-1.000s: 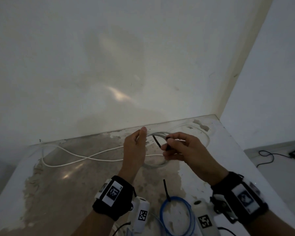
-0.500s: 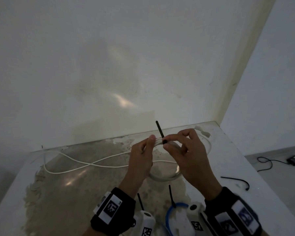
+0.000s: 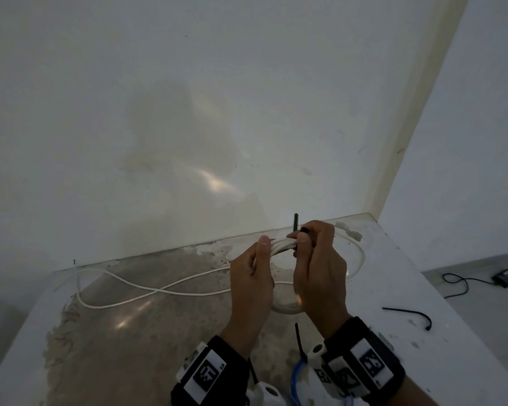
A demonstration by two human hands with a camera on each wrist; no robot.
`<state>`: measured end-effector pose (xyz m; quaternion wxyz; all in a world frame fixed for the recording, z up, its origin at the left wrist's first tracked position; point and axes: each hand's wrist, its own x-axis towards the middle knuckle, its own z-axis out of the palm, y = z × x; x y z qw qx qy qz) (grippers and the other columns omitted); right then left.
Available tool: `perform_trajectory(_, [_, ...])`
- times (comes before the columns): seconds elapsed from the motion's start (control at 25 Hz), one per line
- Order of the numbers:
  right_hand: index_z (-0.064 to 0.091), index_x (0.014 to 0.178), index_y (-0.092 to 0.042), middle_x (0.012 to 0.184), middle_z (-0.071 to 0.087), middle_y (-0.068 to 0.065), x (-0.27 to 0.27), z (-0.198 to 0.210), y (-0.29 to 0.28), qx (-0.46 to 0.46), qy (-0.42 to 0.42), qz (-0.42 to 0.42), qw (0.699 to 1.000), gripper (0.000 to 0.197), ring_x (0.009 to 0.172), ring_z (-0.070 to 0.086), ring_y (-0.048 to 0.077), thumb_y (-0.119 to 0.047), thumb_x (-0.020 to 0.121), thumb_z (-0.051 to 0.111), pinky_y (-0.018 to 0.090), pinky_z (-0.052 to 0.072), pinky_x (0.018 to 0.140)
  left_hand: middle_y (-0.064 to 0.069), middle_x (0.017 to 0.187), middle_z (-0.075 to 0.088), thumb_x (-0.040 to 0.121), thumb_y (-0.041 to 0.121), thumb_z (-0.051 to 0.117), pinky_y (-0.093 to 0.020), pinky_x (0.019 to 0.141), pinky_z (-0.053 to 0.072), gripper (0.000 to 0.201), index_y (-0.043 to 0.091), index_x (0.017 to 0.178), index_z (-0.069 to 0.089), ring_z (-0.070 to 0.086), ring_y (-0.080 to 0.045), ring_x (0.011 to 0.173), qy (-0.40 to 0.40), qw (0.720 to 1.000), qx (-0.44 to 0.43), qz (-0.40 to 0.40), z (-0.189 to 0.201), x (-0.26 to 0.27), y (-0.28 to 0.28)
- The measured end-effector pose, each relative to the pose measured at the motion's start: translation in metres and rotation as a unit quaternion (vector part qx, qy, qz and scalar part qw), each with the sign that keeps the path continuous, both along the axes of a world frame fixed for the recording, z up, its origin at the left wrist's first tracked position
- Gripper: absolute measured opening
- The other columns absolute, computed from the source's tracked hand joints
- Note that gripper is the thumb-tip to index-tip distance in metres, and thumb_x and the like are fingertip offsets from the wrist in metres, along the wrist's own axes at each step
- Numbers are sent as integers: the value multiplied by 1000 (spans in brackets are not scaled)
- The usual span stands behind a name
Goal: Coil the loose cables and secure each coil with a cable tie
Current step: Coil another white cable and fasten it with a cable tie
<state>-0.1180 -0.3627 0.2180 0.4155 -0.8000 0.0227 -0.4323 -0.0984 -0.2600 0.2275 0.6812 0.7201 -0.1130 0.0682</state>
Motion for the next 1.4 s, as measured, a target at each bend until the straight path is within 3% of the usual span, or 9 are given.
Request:
perform_trajectory(0.12, [48, 106, -20, 87, 57, -8, 4, 0, -8, -50, -20, 23, 998, 16, 68, 58, 2, -31, 101, 37, 25, 49, 54, -3, 46, 45, 104, 25, 39, -31, 41, 33, 38, 31, 82, 70, 40, -13, 40, -13, 1000, 18, -20, -6, 6, 6])
perform_trajectory(0.32, [47, 105, -18, 106, 42, -4, 3, -9, -17, -157, -22, 33, 987, 29, 71, 48, -2, -42, 104, 30, 10, 44, 48, 1, 73, 70, 104, 18, 32, -27, 53, 47, 32, 24, 103, 63, 54, -7, 50, -5, 967, 216, -135, 2, 23, 22])
perform_trajectory(0.44, [48, 106, -19, 107, 43, -5, 2, -14, -13, -121, -17, 79, 989, 30, 71, 57, 2, -43, 104, 31, 19, 53, 49, -1, 62, 66, 106, 28, 28, -22, 50, 43, 44, 12, 93, 67, 50, -8, 44, 103, 954, 193, -203, 18, 28, 20])
perform_trajectory(0.56, [52, 107, -15, 104, 46, -7, 4, -18, -13, -59, -17, 110, 992, 23, 73, 63, 1, -35, 103, 40, 20, 55, 56, 5, 53, 58, 105, 35, 32, -21, 45, 36, 43, 22, 80, 64, 42, -9, 41, 68, 961, 168, -209, 22, 26, 16])
perform_trajectory(0.8, [52, 105, -22, 93, 56, 4, 6, -29, -13, 96, 23, 167, 981, 12, 77, 58, 8, -31, 99, 46, 21, 47, 68, 14, 71, 65, 101, 18, 47, -11, 45, 37, 22, 20, 112, 67, 49, 0, 42, 8, 987, 77, -137, 7, 27, 9])
perform_trajectory(0.92, [56, 106, -17, 110, 52, 5, 5, -29, -11, 94, 6, 161, 982, 15, 77, 62, 10, -28, 99, 48, 21, 52, 67, 5, 81, 70, 101, 16, 48, -13, 43, 37, 26, 23, 118, 67, 48, 0, 39, -3, 991, 51, -120, 4, 23, 8])
perform_trajectory(1.12, [59, 108, -9, 141, 47, -4, 4, -27, -13, 49, 17, 152, 987, 23, 61, 61, 17, -28, 100, 47, 34, 54, 55, 1, 75, 69, 100, 16, 48, -22, 40, 35, 24, 21, 102, 72, 44, -3, 38, 46, 989, 74, -120, -5, 23, 10])
perform_trajectory(1.28, [56, 114, -15, 127, 59, -9, 3, -28, -13, 51, 14, 157, 986, 19, 62, 61, 17, -25, 100, 48, 41, 51, 52, 7, 59, 59, 100, 17, 47, -21, 41, 32, 25, 18, 98, 72, 36, -9, 37, 77, 987, 66, -125, -12, 26, 10])
perform_trajectory(1.4, [56, 116, -15, 117, 64, -13, 4, -27, -12, 75, 15, 163, 984, 23, 66, 66, 16, -28, 100, 47, 34, 55, 55, 8, 61, 60, 101, 24, 47, -19, 40, 32, 23, 21, 106, 70, 36, -8, 37, 75, 988, 55, -123, -12, 25, 9])
